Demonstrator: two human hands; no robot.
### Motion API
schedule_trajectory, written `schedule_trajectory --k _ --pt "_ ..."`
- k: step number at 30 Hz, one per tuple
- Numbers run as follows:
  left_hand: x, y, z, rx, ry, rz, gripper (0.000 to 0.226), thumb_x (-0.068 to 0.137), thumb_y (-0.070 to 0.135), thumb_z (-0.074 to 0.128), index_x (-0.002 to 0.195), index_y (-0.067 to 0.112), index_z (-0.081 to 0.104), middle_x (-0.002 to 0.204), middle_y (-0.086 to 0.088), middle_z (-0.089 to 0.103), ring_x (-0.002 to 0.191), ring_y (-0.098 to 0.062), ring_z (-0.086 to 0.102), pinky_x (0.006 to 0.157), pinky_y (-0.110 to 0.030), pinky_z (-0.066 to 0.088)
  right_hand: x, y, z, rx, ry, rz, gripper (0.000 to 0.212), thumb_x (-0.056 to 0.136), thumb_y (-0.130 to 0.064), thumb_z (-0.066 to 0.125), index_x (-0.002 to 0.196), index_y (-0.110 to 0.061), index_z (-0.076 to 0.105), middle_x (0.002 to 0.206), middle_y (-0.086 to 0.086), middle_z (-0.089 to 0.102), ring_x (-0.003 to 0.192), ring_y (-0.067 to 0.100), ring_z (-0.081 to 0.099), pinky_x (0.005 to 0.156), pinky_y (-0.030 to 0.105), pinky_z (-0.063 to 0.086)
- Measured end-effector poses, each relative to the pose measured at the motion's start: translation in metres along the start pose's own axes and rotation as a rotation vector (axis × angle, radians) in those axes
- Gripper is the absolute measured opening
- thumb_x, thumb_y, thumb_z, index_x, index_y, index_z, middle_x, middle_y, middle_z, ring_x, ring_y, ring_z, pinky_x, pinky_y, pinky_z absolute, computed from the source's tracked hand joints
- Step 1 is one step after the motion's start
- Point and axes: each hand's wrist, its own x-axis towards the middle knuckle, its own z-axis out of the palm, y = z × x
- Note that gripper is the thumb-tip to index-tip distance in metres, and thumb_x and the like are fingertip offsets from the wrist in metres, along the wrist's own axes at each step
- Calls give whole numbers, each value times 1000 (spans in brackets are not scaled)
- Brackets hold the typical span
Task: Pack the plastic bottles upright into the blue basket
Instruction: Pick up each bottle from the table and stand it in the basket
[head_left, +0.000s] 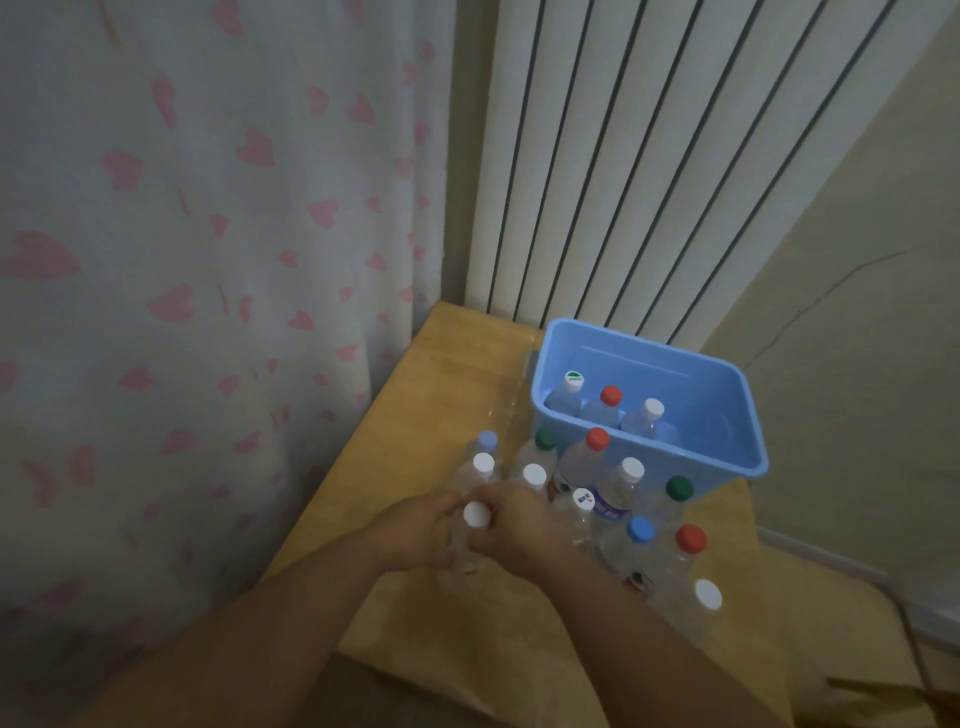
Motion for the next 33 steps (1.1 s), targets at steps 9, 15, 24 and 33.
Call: schedule_trajectory --k 9,15,24,33 --pt "7 59 -67 -421 -46 95 45 72 7 86 112 17 69 100 2 75 93 -12 70 88 -33 58 1 -37 -74 302 351 -15 23 71 -26 73 94 -20 72 81 -8 68 76 6 62 67 23 49" --pt "11 100 -103 -414 102 176 35 72 22 86 105 20 74 91 8 75 85 -5 71 86 -30 57 -1 -59 -122 285 489 -49 38 76 -26 67 114 -21 67 92 -8 65 80 5 59 70 19 46" --pt "27 120 -110 -542 141 243 29 79 30 79 105 22 72 101 5 75 100 -14 70 94 -42 56 -4 -72 -146 257 653 -7 41 83 -42 68 121 -26 61 104 -10 65 85 5 56 70 21 42" --pt "52 157 -102 -467 162 313 32 70 36 85 99 33 72 95 9 74 93 -9 68 86 -39 58 -11 -46 -158 217 792 67 40 85 -41 63 124 -29 59 111 -11 61 86 8 56 74 23 40"
